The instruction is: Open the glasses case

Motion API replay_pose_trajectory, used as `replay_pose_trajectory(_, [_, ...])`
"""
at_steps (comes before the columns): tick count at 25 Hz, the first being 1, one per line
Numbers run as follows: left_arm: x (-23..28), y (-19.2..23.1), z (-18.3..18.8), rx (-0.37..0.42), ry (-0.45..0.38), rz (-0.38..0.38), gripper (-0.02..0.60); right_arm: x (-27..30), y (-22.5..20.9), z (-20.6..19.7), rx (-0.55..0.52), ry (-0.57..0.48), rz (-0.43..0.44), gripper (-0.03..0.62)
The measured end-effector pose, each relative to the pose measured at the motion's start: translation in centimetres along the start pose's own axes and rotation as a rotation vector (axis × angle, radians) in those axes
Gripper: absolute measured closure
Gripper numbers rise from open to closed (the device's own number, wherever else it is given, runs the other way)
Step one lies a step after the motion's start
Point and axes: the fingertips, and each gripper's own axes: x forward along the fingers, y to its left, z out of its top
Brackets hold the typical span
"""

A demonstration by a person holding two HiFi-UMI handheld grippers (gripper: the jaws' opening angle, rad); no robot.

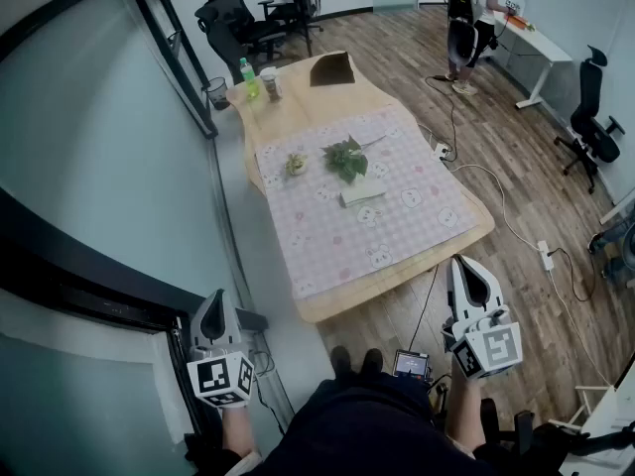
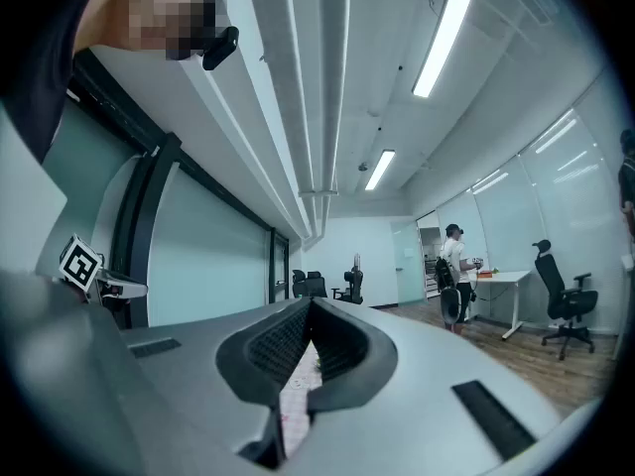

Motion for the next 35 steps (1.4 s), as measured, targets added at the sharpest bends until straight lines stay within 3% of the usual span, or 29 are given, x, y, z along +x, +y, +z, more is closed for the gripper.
replay_pose_trajectory(15, [1.3,-1.6,-0.2,0.004,0.026,0.012,0.583,0.0,-1.7,-0.1,0.008,-0.012,0.022,0.58])
replay_pose_trajectory(20, [3.1,-2.1,-0.4,0.009,0.038,0.031,0.583,1.0,-3.4,-2.1,0.05,-0.006,0.011,0.58])
replay_pose_trajectory(25, [7.6,-2.7,-1.2,-0.023,0.053,-0.009,0.583,5.1,-4.0,-4.3,0.119,0.04,0.047,0.58])
replay_pose_trajectory(31, [16.2,-2.1,-3.4,-0.09,0.078,-0.039,0.583,14.5,-4.4,-5.0,0.065,0.073,0.097,0.58])
replay_pose_trajectory(35, [21.2,-0.5,-2.7,-0.095,0.079,-0.04,0.583,19.8,-4.4,-3.5,0.013,0.076,0.12,0.58])
